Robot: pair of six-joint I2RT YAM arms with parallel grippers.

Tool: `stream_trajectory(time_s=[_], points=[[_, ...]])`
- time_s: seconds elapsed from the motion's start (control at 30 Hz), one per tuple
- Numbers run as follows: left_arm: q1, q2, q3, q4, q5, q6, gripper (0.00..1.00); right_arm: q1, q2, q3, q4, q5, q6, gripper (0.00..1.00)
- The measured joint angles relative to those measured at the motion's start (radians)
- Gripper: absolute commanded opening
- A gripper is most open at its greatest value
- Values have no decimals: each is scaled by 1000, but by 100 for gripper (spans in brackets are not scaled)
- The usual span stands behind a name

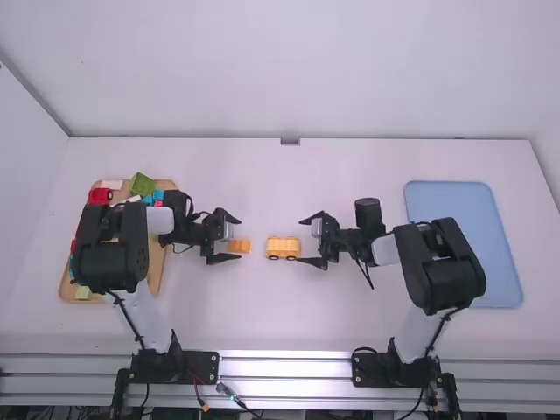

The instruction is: Assemble lego blocks to make yellow taxi

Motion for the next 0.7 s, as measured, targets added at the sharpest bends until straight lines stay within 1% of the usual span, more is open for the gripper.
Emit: stream_trajectory(time_s=[0.1,0.3,0.47,0.53,0.57,0.7], points=[[0,25,14,0,4,-17,99,1,68,24,12,-23,23,99],[0,44,27,1,4,-37,99,6,196,119,6,-99,35,99],[0,43,27,2,2,-48,99,40,225,138,16,-71,55,99],[0,44,27,5,-4,-64,99,75,225,132,84,-17,93,99],[0,44,27,5,-5,-68,99,82,225,129,98,-7,99,99],[0,44,27,3,-7,-78,99,117,225,89,235,64,168,99]])
